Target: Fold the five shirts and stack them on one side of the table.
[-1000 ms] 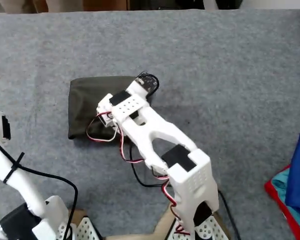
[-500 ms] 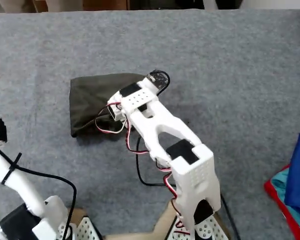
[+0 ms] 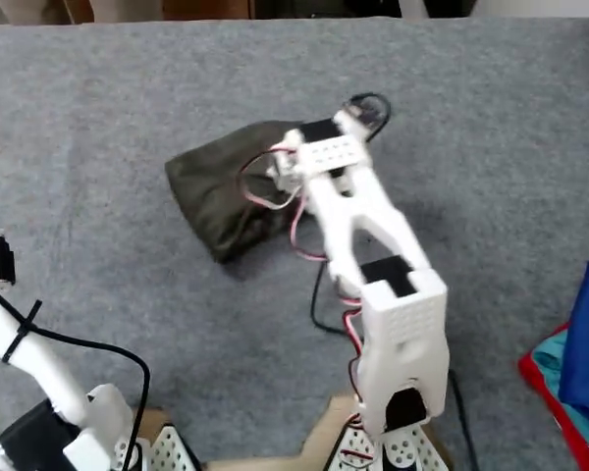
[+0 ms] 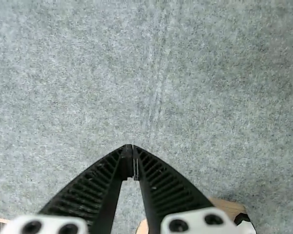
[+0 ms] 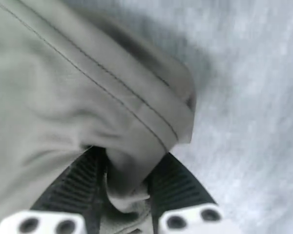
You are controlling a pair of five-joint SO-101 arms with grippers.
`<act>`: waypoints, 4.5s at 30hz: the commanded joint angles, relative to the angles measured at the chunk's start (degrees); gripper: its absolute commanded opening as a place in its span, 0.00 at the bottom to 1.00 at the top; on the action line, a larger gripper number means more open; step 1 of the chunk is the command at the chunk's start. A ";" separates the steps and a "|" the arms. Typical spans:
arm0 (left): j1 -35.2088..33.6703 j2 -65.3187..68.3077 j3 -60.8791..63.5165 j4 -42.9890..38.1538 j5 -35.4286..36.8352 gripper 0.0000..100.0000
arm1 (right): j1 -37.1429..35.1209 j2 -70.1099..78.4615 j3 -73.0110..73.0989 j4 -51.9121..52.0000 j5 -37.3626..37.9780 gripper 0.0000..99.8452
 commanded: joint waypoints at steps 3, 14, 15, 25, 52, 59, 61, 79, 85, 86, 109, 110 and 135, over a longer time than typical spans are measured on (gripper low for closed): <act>-2.20 -2.07 -0.70 0.44 -0.35 0.02 | 10.77 -3.30 -5.23 0.79 8.44 0.01; -4.04 -2.07 0.70 1.32 0.00 0.02 | 27.30 -3.30 -14.29 10.29 31.30 0.01; -3.78 -2.07 0.62 2.11 0.00 0.02 | 28.79 -3.30 -15.69 12.04 33.58 0.01; -4.04 -2.07 0.79 4.31 0.00 0.02 | 44.35 -3.30 -26.95 23.65 46.33 0.01; 10.11 -35.30 29.80 4.22 0.00 0.02 | 64.40 -10.95 -43.91 31.03 63.38 0.01; 15.65 -39.87 31.21 3.96 4.04 0.02 | 67.12 -22.11 -28.70 30.95 63.47 0.01; 16.53 -39.87 31.21 3.87 4.92 0.02 | 68.35 -24.75 -26.07 30.86 64.88 0.01; 17.49 -39.87 31.21 3.78 5.27 0.02 | 83.91 -28.35 -23.78 30.77 74.29 0.01; 17.49 -39.87 31.21 3.78 5.27 0.02 | 86.55 -28.35 -25.19 30.86 74.29 0.01; 17.49 -39.87 31.21 3.78 5.27 0.02 | 87.16 -28.35 -26.07 30.86 74.29 0.01; 17.49 -39.87 31.30 3.78 5.27 0.02 | 91.21 -28.35 -30.99 30.95 73.85 0.01; 17.49 -39.87 31.30 3.78 5.27 0.02 | 91.21 -28.35 -30.99 30.95 73.85 0.01; 17.49 -39.87 31.30 3.78 5.10 0.02 | 97.36 -28.35 -31.60 30.86 70.51 0.01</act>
